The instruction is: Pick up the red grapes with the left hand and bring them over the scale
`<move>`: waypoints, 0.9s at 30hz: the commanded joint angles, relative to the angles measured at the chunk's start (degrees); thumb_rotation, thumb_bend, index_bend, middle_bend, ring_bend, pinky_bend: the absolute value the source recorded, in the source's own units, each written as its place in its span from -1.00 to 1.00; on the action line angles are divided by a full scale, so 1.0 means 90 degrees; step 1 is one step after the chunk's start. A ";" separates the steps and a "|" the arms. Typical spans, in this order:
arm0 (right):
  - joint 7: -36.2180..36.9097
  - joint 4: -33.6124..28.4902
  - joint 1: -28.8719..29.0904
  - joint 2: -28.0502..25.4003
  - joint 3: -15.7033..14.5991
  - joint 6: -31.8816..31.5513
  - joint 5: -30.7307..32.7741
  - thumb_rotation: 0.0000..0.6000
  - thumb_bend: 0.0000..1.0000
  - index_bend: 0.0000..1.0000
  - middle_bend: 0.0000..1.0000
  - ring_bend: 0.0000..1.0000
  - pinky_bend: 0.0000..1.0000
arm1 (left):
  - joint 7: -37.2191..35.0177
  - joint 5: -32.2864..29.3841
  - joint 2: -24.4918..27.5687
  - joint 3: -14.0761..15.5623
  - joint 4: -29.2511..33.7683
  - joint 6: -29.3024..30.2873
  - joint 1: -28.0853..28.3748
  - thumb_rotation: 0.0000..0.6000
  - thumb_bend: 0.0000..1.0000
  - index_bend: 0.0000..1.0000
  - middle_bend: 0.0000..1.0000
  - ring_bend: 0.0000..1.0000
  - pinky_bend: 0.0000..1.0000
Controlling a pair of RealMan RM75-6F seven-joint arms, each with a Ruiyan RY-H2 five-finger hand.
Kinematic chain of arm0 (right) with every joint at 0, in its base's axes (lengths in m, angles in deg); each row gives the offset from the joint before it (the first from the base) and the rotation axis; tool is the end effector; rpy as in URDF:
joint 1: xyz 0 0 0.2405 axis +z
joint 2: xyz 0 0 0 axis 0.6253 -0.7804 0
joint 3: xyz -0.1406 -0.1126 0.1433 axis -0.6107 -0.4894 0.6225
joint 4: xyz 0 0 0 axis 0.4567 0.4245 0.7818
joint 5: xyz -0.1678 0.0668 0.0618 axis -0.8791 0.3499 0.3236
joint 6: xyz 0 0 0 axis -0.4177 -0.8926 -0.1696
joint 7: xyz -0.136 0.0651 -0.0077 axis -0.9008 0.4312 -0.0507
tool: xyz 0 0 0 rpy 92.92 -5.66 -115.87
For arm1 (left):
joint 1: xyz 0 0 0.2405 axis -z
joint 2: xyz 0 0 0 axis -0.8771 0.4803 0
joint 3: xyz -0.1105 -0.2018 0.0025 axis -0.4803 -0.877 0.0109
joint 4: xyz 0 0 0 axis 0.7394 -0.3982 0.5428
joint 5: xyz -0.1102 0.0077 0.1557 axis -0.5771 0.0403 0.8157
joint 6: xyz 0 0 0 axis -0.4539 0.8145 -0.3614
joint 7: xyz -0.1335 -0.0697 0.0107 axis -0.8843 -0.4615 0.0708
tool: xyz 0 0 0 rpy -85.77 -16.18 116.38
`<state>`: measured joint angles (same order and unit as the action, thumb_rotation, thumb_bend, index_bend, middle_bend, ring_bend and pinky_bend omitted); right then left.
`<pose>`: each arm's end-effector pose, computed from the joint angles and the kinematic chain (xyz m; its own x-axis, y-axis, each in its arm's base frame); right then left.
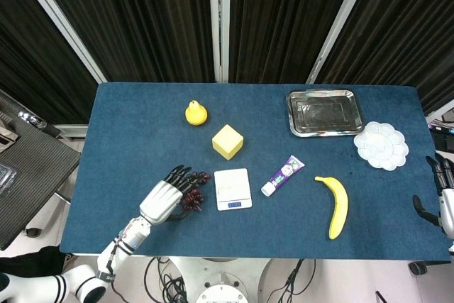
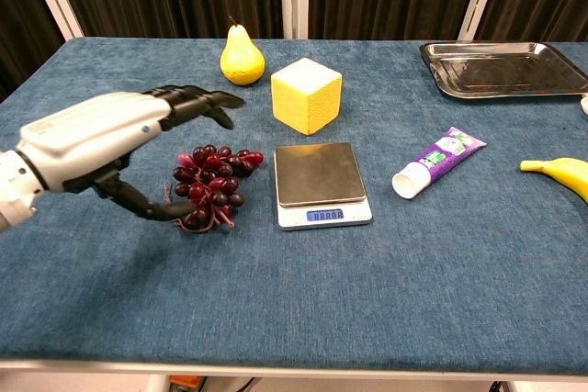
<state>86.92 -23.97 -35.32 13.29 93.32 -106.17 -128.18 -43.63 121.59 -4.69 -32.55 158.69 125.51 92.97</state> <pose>-0.3268 -0.1884 0.1969 0.3840 0.0526 0.9218 -0.9214 0.0863 0.3789 -0.1310 0.2447 -0.0218 0.3608 0.2009 0.9107 0.7991 -0.5700 -0.1908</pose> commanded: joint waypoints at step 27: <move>-0.0118 -0.0098 0.0043 -0.0053 -0.0028 0.0193 0.0091 1.00 -0.40 -1.00 -1.00 -1.00 -1.00 | -0.0229 -0.0587 -0.0568 -0.0201 -0.1163 -0.0898 0.0228 1.00 -0.65 -0.24 -0.29 -0.47 -0.05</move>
<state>85.85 -24.87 -34.94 12.79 93.08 -104.44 -127.37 -45.49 116.08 -9.58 -34.43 148.43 117.28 94.91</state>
